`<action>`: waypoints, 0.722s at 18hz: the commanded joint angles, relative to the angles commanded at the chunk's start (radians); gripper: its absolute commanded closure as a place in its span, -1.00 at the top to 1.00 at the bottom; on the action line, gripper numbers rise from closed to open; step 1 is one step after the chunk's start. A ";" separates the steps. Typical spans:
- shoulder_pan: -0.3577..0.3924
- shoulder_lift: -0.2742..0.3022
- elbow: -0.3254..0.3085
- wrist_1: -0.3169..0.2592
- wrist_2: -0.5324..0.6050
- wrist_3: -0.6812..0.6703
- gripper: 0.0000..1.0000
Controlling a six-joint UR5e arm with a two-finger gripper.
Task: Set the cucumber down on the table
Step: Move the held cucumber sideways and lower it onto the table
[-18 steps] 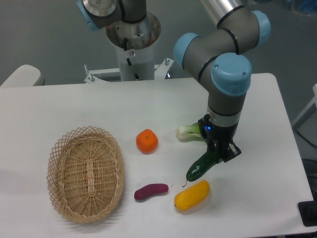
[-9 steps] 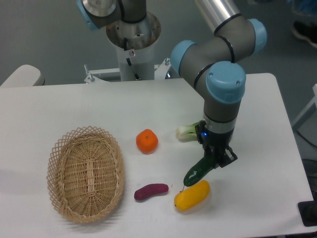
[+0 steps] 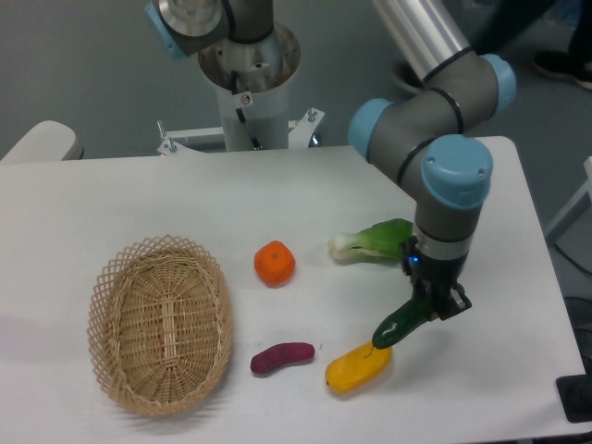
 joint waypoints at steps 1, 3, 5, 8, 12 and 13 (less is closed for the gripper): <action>0.011 -0.002 -0.012 0.000 0.000 0.068 -0.50; 0.028 -0.008 -0.031 0.002 -0.002 0.137 -0.50; 0.028 -0.017 -0.041 0.000 0.000 0.143 -0.50; 0.028 -0.020 -0.069 0.002 0.000 0.151 -0.50; 0.028 -0.029 -0.092 0.006 -0.003 0.136 -0.49; 0.028 -0.032 -0.094 0.006 -0.003 0.134 -0.49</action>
